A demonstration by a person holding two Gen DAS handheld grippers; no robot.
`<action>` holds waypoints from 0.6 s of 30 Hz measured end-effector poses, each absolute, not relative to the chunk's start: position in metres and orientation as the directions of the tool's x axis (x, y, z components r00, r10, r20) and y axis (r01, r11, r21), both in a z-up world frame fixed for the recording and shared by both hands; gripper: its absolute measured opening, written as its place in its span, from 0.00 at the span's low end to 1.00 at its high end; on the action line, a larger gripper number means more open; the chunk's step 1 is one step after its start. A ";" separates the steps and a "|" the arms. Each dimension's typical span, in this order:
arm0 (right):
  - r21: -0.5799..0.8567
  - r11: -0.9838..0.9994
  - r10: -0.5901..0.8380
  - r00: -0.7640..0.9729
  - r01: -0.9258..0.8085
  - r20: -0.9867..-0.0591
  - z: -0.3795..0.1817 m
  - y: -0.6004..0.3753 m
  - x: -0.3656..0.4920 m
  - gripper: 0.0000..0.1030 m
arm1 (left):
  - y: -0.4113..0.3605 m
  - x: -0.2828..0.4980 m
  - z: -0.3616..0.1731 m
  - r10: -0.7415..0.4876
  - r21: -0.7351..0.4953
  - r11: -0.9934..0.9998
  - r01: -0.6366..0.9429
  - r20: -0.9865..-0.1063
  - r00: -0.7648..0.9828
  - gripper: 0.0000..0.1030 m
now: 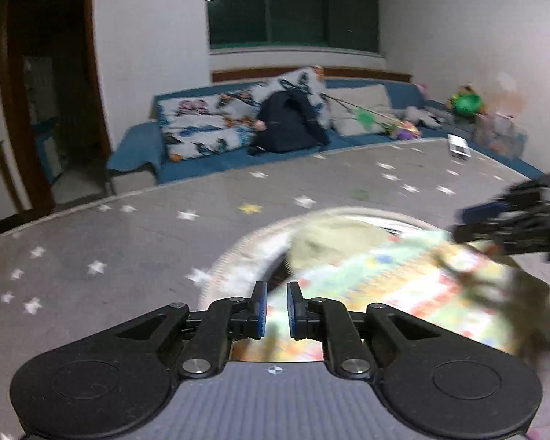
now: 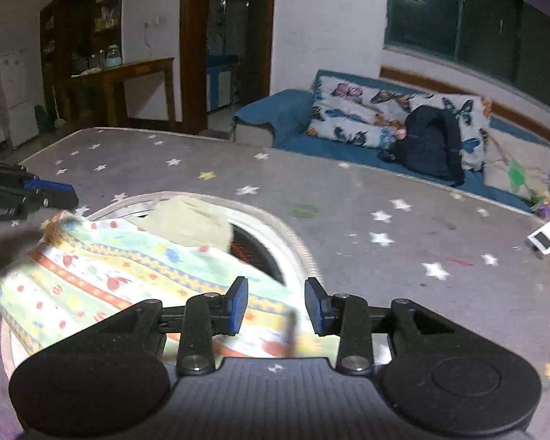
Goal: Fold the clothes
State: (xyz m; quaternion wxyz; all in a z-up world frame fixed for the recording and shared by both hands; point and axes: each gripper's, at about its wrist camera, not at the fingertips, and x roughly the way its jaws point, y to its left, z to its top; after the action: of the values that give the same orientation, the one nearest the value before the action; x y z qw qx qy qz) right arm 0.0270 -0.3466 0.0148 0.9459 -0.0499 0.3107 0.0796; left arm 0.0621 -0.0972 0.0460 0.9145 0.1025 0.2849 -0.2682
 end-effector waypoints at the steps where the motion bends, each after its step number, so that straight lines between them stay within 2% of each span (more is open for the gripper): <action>1: -0.039 0.982 0.126 0.789 -0.186 -0.601 0.011 -0.341 0.033 0.32 | -0.098 0.058 0.044 -0.434 0.037 0.831 0.556 -0.582 0.687 0.13; 3: -0.035 0.979 0.137 0.777 -0.200 -0.614 0.006 -0.336 0.034 0.32 | -0.100 0.050 0.039 -0.436 0.043 0.822 0.568 -0.595 0.676 0.14; 5: -0.052 0.978 0.123 0.759 -0.203 -0.640 -0.003 -0.336 0.033 0.32 | -0.100 0.047 0.034 -0.418 0.063 0.821 0.567 -0.609 0.674 0.21; 10: -0.125 0.977 0.052 0.760 -0.173 -0.648 -0.010 -0.343 0.020 0.32 | -0.094 0.040 0.029 -0.403 0.053 0.834 0.549 -0.621 0.672 0.22; 13: -0.098 0.981 0.072 0.781 -0.168 -0.620 0.003 -0.344 0.004 0.32 | -0.099 0.028 0.032 -0.416 0.069 0.824 0.562 -0.601 0.683 0.24; 18: -0.098 0.960 0.154 0.788 -0.262 -0.597 0.009 -0.323 -0.026 0.33 | -0.106 0.006 0.025 -0.402 0.133 0.806 0.577 -0.594 0.697 0.27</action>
State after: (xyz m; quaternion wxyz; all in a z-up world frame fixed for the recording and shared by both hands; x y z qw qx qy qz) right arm -0.0257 -0.3228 0.0094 0.9413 -0.0882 0.3066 0.1103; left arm 0.0056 -0.1062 0.0250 0.9078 0.1565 0.2805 -0.2696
